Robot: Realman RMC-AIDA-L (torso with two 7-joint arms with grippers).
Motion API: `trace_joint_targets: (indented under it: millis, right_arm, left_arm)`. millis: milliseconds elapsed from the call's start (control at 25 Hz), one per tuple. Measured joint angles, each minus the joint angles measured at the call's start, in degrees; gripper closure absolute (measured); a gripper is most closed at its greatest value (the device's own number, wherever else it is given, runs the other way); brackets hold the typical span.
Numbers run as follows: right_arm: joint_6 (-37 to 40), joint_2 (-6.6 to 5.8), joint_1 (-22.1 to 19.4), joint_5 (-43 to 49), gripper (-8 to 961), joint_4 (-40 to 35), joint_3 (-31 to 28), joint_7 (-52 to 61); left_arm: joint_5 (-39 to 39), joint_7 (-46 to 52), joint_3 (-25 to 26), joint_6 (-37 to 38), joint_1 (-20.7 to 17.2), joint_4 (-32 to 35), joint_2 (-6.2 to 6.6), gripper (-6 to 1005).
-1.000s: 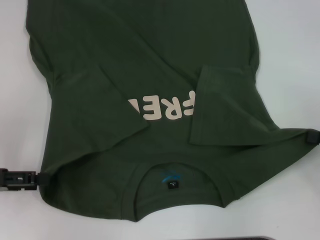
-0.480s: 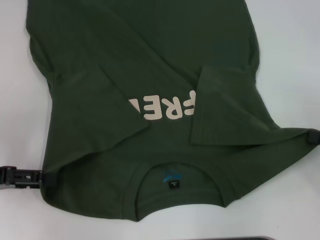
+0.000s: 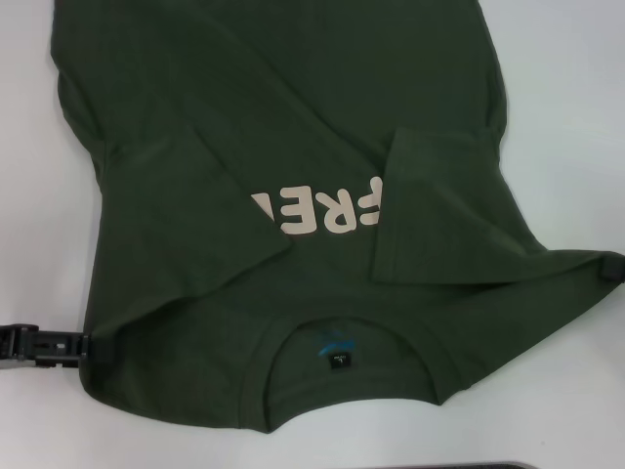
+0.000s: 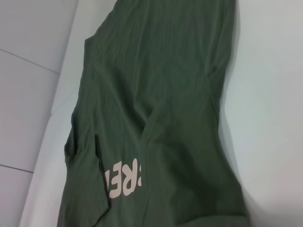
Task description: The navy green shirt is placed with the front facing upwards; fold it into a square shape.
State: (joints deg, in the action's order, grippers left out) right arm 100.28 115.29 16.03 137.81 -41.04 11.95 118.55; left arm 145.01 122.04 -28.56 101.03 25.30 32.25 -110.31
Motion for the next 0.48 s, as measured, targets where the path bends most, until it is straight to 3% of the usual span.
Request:
trace_joint_targets:
  millis: [240, 480]
  right_arm:
    - [-0.01, 0.0, 0.06, 0.0, 909, 0.0, 0.0, 0.0]
    - [-0.02, 0.0, 0.18, 0.0, 909, -0.01, 0.0, 0.0]
  left_arm:
    - [0.43, 0.61, 0.02, -1.76, 0.01, 0.0, -0.14, 141]
    - [0.46, 0.71, 0.02, -2.39, 0.02, 0.0, -0.11, 227]
